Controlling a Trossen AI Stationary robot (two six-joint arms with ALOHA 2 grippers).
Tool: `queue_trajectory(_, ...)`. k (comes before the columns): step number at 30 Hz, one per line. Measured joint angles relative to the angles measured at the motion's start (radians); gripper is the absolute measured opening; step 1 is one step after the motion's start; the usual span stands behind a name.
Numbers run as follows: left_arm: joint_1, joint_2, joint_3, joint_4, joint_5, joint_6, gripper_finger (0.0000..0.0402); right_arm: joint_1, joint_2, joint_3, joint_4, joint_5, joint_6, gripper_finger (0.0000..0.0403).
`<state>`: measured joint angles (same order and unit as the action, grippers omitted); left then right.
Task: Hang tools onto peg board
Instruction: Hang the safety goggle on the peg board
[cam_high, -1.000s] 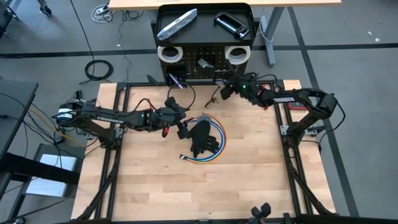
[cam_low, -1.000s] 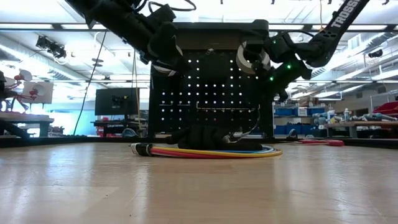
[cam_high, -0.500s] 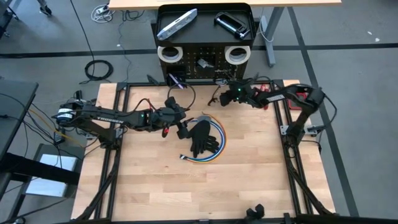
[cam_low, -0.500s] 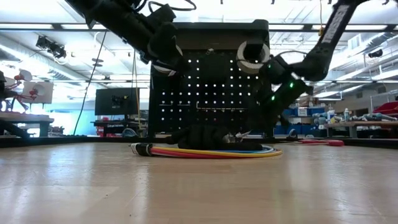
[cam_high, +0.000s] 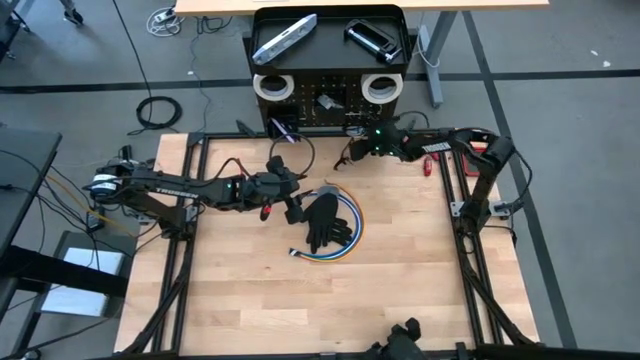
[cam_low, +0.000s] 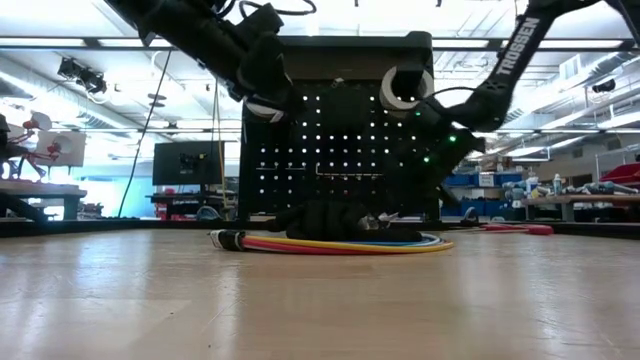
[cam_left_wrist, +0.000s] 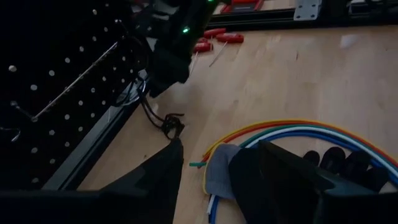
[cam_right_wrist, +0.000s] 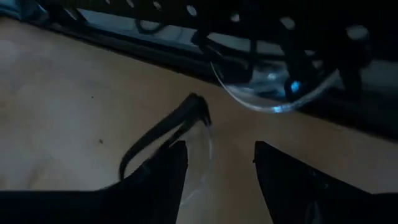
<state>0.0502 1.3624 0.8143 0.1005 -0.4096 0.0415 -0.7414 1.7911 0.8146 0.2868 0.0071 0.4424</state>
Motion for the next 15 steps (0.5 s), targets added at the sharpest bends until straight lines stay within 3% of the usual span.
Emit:
queue_trajectory(7, 0.0, 0.0, 0.0, 0.013, 0.003, 0.003, 0.0211, 0.006, 0.103, 0.17, -0.25, 0.02, -0.011, 0.0197)
queue_trajectory(15, 0.0, 0.0, 0.0, 0.014, 0.003, 0.005, 0.0211, 0.015, 0.123, 0.212, -0.25, -0.007, -0.019, 0.017)
